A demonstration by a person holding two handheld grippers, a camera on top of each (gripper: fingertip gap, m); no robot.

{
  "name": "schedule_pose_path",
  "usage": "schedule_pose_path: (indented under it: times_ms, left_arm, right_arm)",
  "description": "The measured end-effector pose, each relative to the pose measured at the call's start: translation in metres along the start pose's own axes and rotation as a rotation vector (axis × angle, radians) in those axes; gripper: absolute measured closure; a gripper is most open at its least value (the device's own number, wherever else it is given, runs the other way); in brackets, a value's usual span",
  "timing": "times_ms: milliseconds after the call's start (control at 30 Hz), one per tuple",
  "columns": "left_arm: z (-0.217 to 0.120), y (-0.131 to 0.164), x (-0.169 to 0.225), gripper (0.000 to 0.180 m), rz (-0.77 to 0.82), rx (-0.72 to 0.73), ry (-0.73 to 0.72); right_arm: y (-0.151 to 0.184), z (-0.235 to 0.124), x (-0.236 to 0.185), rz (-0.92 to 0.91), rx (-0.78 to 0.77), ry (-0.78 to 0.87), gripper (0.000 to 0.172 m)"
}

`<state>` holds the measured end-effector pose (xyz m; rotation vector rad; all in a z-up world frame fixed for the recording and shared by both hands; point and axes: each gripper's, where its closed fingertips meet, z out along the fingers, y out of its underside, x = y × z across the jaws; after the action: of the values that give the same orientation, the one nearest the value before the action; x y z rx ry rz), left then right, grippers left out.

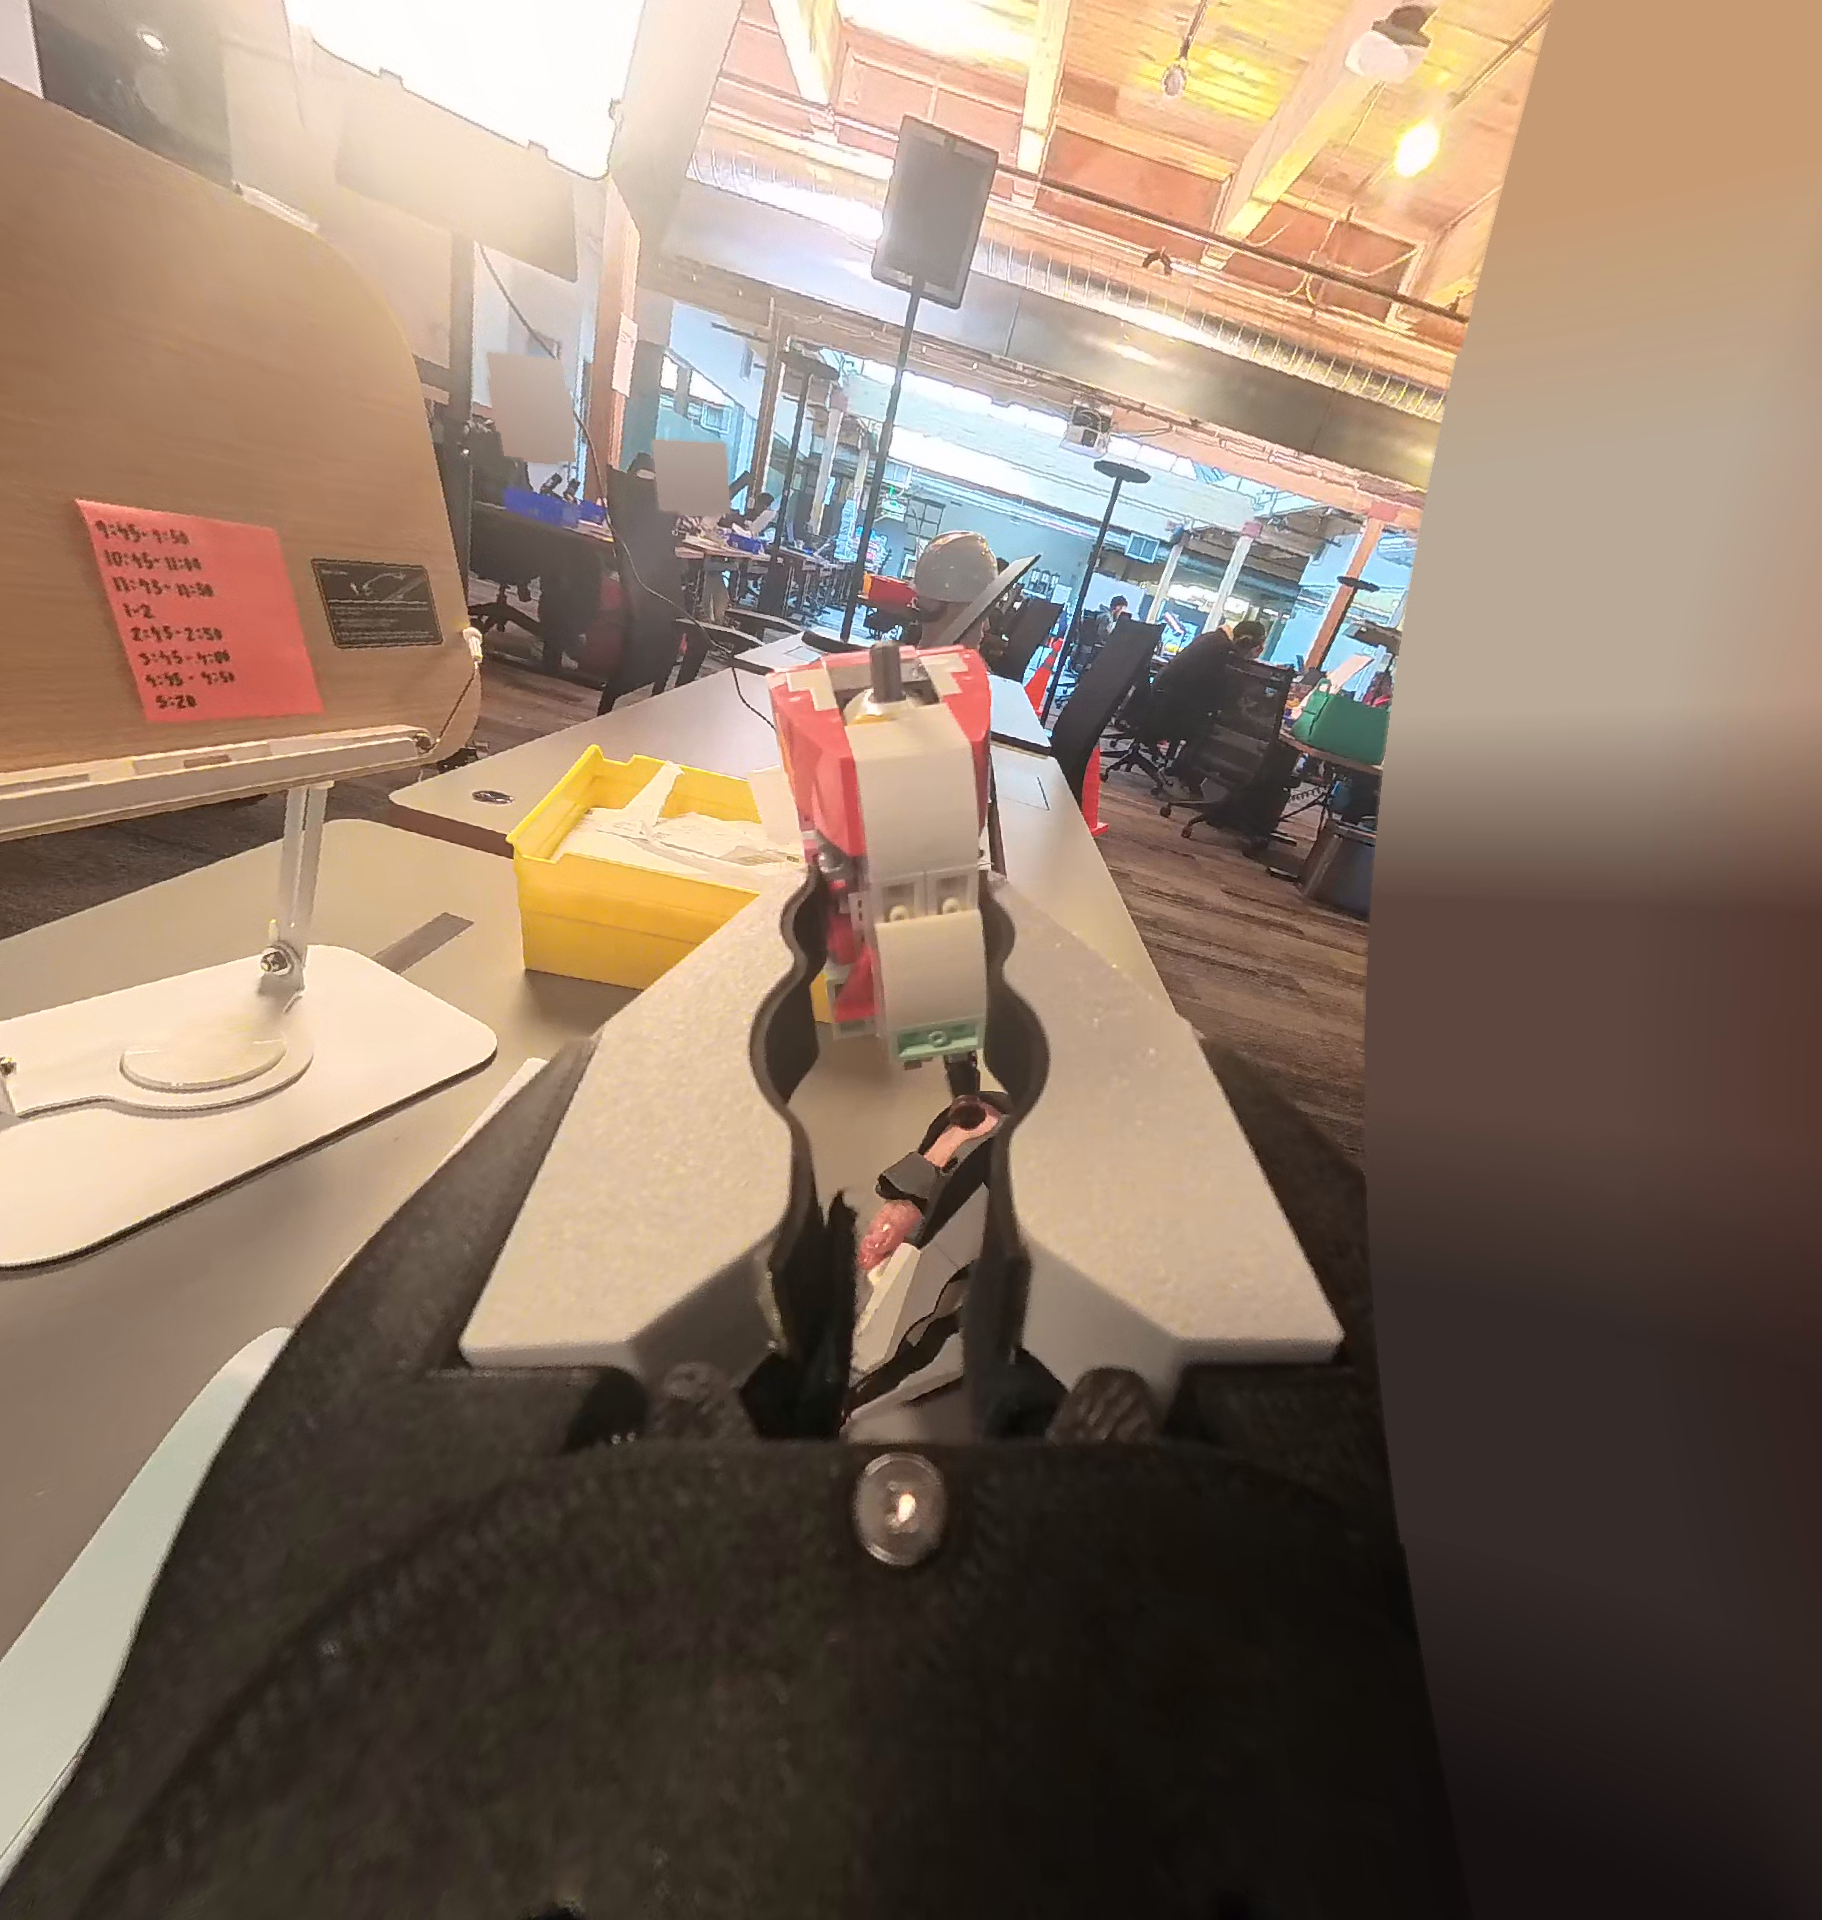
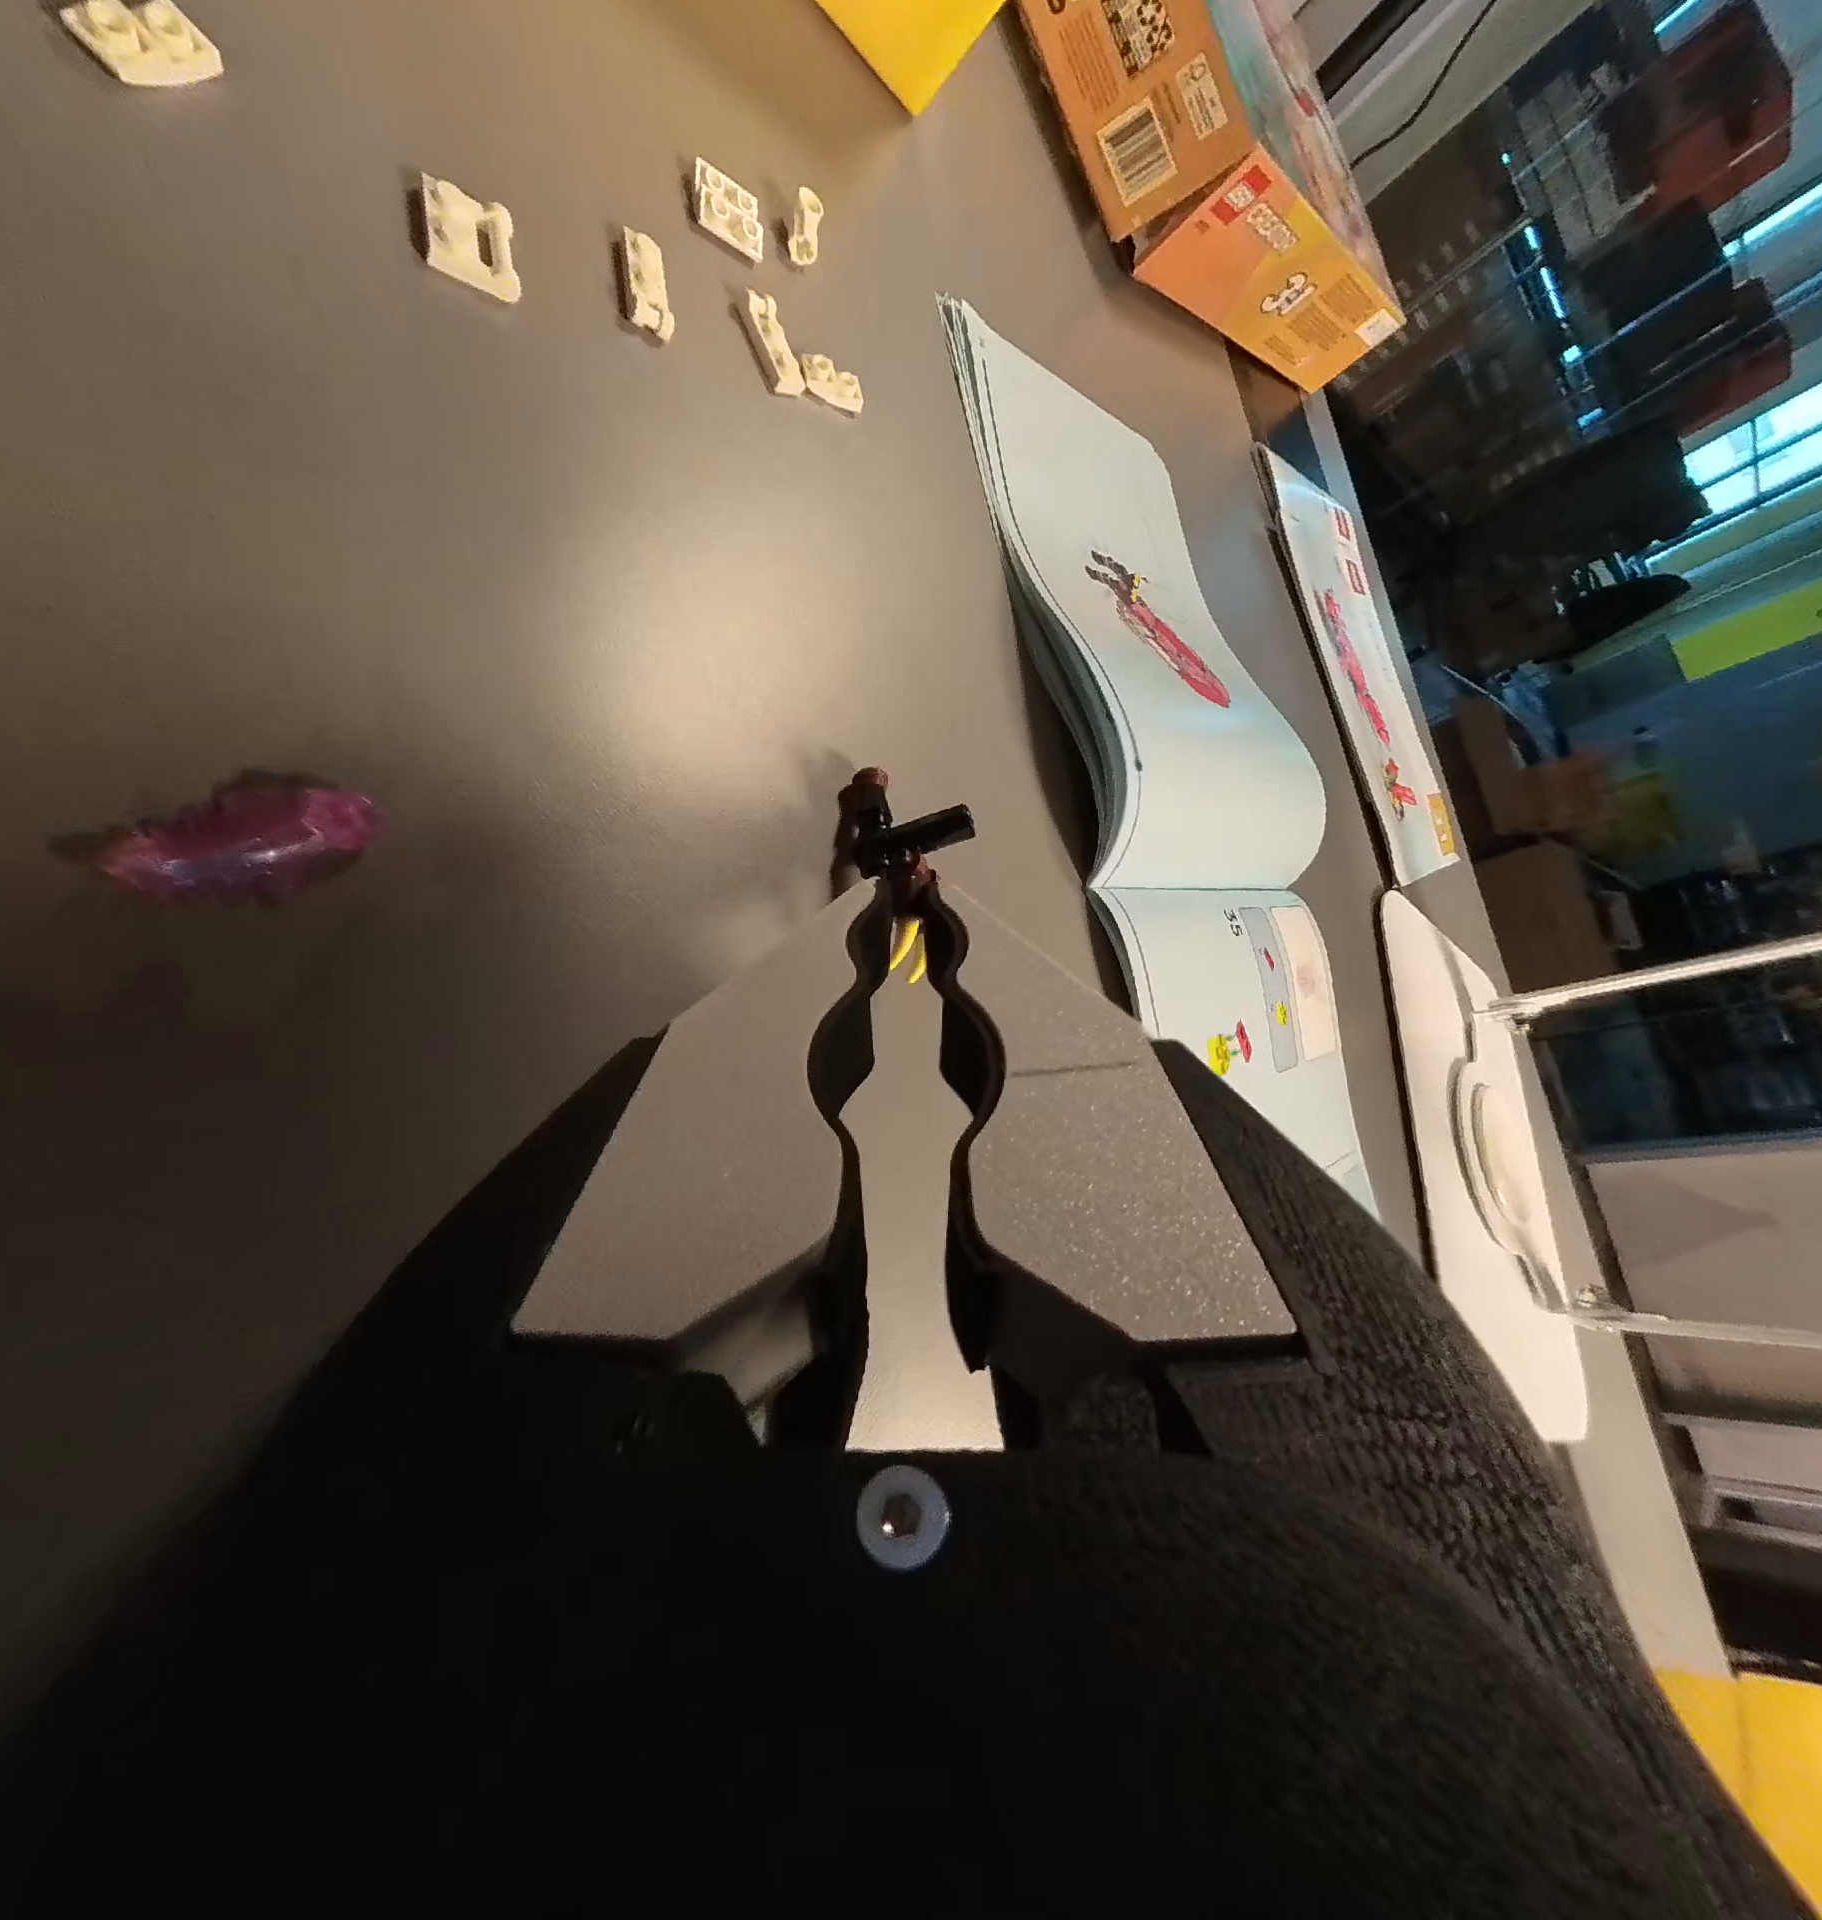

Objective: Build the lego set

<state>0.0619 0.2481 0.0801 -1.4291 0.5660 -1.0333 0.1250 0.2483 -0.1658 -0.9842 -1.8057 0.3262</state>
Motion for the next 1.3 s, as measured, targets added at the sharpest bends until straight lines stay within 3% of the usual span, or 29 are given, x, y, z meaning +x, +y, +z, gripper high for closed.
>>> schedule_pose_path:
  times_ms: [200,400,567,800,933,1100,1200,1300]
  left_arm:
    - [0.002,0.002,0.001,0.155,-0.003,-0.008,0.004]
    - [0.002,0.002,0.002,0.155,-0.004,-0.009,0.007]
    - [0.002,0.002,0.003,0.155,-0.008,-0.008,0.011]
    - [0.003,0.012,0.0,0.155,0.013,-0.08,-0.037]
    - [0.002,0.02,-0.001,0.155,0.052,-0.135,-0.077]
    - [-0.005,0.043,-0.003,0.155,0.021,-0.195,-0.062]
    - [-0.008,0.055,0.023,0.155,0.055,-0.166,0.077]
    - [-0.013,0.053,0.06,0.155,0.116,-0.034,0.244]
  right_arm:
    - [-0.007,0.0,-0.001,-0.012,0.021,0.004,0.156]
    - [-0.007,0.001,-0.001,0.197,0.024,-0.069,0.15]
    - [0.004,0.001,-0.003,0.368,-0.049,-0.141,0.152]
    - [0.005,0.005,-0.005,0.407,-0.084,-0.156,0.166]
    - [-0.004,0.003,-0.002,0.27,-0.03,-0.096,0.167]
    - [-0.035,-0.012,0.018,-0.071,-0.003,0.058,0.168]
    - [-0.069,-0.033,0.034,-0.307,0.019,0.104,0.167]
    - [-0.1,-0.051,0.051,-0.536,0.007,0.083,0.168]
